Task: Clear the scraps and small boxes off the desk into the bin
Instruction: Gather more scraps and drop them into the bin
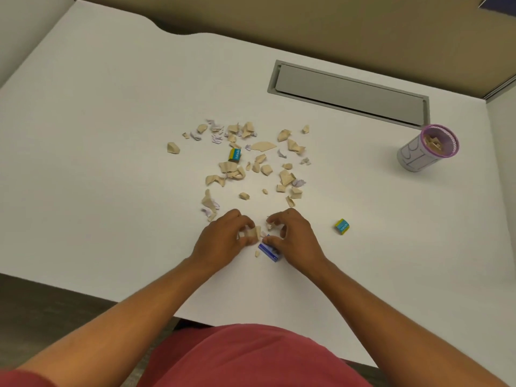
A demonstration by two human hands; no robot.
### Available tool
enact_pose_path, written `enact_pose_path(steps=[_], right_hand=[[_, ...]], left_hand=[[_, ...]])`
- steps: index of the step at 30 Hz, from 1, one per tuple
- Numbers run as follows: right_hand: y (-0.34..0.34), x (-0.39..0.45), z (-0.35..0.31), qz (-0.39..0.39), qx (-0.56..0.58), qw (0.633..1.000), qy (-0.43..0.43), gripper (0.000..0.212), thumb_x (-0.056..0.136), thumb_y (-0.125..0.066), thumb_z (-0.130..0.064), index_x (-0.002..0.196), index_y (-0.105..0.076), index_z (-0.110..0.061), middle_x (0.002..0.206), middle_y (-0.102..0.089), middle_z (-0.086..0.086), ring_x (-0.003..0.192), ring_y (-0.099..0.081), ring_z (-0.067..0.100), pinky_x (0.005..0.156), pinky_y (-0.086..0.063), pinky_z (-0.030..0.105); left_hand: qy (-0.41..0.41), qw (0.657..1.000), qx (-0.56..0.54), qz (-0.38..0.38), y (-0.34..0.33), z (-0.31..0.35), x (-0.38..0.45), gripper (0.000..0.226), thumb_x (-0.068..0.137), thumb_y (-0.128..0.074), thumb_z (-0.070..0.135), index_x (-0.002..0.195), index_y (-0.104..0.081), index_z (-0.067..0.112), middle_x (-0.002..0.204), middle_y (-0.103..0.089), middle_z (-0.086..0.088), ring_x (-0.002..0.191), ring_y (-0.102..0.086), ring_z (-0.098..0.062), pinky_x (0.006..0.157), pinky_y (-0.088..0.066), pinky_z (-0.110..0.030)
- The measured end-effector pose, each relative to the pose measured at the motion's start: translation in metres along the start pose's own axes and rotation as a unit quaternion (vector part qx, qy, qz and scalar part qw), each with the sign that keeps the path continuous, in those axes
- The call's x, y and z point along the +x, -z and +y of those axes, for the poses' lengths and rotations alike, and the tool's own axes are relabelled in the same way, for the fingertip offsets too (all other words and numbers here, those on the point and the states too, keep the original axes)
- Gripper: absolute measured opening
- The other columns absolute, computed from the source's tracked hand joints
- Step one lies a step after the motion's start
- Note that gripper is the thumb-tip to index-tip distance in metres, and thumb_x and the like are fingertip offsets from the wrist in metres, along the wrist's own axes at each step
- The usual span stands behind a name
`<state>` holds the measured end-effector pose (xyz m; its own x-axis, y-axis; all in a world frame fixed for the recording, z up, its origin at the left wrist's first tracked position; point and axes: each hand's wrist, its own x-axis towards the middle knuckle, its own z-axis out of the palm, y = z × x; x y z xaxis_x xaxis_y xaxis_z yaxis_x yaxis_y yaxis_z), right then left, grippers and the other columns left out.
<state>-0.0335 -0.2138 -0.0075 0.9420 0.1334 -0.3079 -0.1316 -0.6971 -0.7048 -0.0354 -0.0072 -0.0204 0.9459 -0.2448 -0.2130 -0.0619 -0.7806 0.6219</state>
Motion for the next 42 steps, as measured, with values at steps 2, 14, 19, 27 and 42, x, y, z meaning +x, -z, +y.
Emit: enact_pose_path(steps=[2, 14, 19, 27, 42], right_hand=[[0.000, -0.001, 0.000, 0.006, -0.001, 1.000, -0.008, 0.036, 0.080, -0.084, -0.024, 0.112, -0.068, -0.024, 0.106, -0.058, -0.006, 0.079, -0.056, 0.007, 0.072, -0.048, 0.023], [0.008, -0.035, 0.009, 0.024, 0.007, 0.997, -0.074, 0.044, 0.075, -0.088, -0.029, 0.108, -0.059, -0.030, 0.107, -0.056, -0.010, 0.084, -0.057, 0.008, 0.074, -0.051, 0.026], [0.003, -0.048, 0.014, 0.029, 0.018, 0.997, -0.070, 0.037, 0.074, -0.088, -0.027, 0.096, -0.059, -0.024, 0.095, -0.059, -0.008, 0.082, -0.054, 0.009, 0.071, -0.047, 0.025], [0.013, -0.023, 0.016, 0.154, 0.005, 0.988, -0.020, 0.033, 0.089, -0.076, -0.032, 0.117, -0.060, -0.025, 0.119, -0.057, -0.008, 0.109, -0.057, 0.011, 0.091, -0.050, 0.031], [-0.035, 0.054, -0.007, 0.106, -0.126, 0.986, 0.002, 0.068, 0.108, -0.020, -0.048, 0.163, -0.005, -0.011, 0.173, -0.004, 0.003, 0.159, 0.003, 0.018, 0.129, 0.000, 0.048]], left_hand=[[0.024, 0.999, 0.007, 0.034, -0.002, 0.007, 0.012, 0.030, 0.091, -0.075, 0.044, 0.115, -0.070, 0.026, 0.109, -0.064, 0.009, 0.095, -0.066, -0.012, 0.068, -0.041, -0.025], [-0.174, 0.953, 0.245, 0.036, -0.014, -0.024, -0.020, 0.089, 0.091, -0.047, 0.081, 0.163, -0.031, 0.032, 0.175, -0.017, -0.007, 0.162, -0.007, -0.037, 0.126, -0.012, -0.067], [-0.114, 0.958, 0.257, 0.057, -0.027, -0.014, 0.011, 0.079, 0.100, -0.031, 0.074, 0.166, -0.013, 0.037, 0.177, -0.003, -0.003, 0.163, 0.002, -0.035, 0.125, -0.002, -0.070], [-0.097, 0.956, 0.265, 0.077, 0.001, -0.018, 0.064, 0.082, 0.097, -0.030, 0.080, 0.166, -0.011, 0.039, 0.177, -0.001, 0.000, 0.163, 0.004, -0.032, 0.123, 0.001, -0.072], [-0.047, 0.983, 0.170, 0.041, -0.015, -0.016, 0.051, 0.079, 0.103, -0.014, 0.069, 0.168, 0.001, 0.025, 0.176, -0.001, -0.015, 0.163, -0.004, -0.035, 0.130, -0.009, -0.057]])
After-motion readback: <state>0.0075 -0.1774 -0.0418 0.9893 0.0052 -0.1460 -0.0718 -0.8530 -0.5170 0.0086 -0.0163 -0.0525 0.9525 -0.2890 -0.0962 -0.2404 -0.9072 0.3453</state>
